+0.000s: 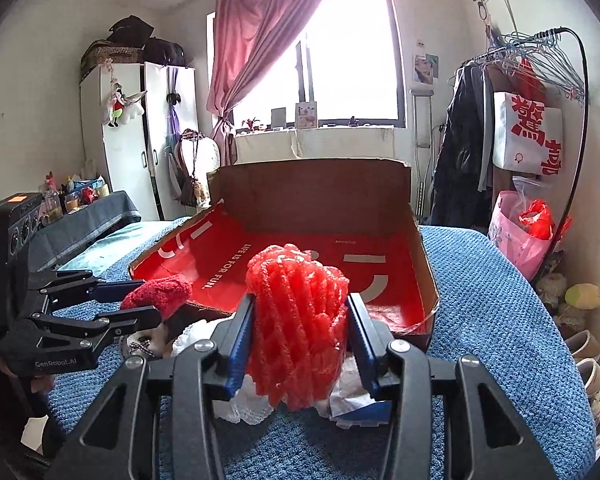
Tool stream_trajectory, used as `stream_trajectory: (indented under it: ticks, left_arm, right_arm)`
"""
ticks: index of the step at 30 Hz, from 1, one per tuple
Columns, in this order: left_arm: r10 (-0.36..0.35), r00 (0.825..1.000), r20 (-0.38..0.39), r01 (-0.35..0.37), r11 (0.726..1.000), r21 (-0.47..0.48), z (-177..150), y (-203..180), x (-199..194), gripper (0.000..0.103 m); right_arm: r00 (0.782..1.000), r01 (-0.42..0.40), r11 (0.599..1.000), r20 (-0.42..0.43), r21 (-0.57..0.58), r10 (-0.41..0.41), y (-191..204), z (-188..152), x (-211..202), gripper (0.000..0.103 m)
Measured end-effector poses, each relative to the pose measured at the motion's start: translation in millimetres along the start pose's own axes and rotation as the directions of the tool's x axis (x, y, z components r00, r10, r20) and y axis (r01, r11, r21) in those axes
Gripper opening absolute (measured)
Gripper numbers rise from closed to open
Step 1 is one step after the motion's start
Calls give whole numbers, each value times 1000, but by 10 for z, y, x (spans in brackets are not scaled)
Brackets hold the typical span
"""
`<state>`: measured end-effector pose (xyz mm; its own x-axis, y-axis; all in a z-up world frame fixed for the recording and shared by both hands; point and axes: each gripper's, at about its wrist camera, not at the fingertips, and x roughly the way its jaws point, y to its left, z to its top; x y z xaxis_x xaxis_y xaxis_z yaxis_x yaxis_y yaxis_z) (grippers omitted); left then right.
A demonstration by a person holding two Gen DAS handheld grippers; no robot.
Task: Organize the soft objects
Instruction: 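Carry the red bunny with the left tool into the box while the right tool carries the mesh ball in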
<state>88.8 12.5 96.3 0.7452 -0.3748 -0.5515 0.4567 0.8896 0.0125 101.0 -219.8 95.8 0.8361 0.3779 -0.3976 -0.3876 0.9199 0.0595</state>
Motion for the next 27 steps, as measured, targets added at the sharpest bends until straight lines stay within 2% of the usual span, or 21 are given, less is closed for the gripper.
stream_trajectory:
  ticks: [7, 11, 14, 18, 23, 27]
  left_arm:
    - [5, 999, 41, -5, 1000, -15, 372, 154, 73, 39]
    - [5, 1000, -1, -5, 999, -35, 736, 369, 379, 39]
    - [-17, 998, -59, 13, 998, -56, 991, 556, 711, 39]
    - [12, 990, -138, -20, 998, -57, 1221, 747, 1174, 39]
    - [54, 970, -239, -68, 996, -51, 1365, 945, 1735, 39]
    - [75, 954, -290, -93, 995, -48, 1390, 1016, 2103, 39]
  right_arm:
    - [998, -54, 998, 32, -16, 54, -54, 296, 117, 47]
    - [995, -100, 995, 18, -23, 100, -125, 675, 434, 48]
    - [992, -121, 992, -35, -22, 121, -161, 967, 816, 48]
    - [979, -132, 991, -155, 19, 133, -243, 1248, 1473, 48]
    - [948, -103, 992, -295, 69, 119, -364, 1375, 2202, 48]
    - [913, -68, 992, -395, 110, 106, -464, 1356, 2674, 48]
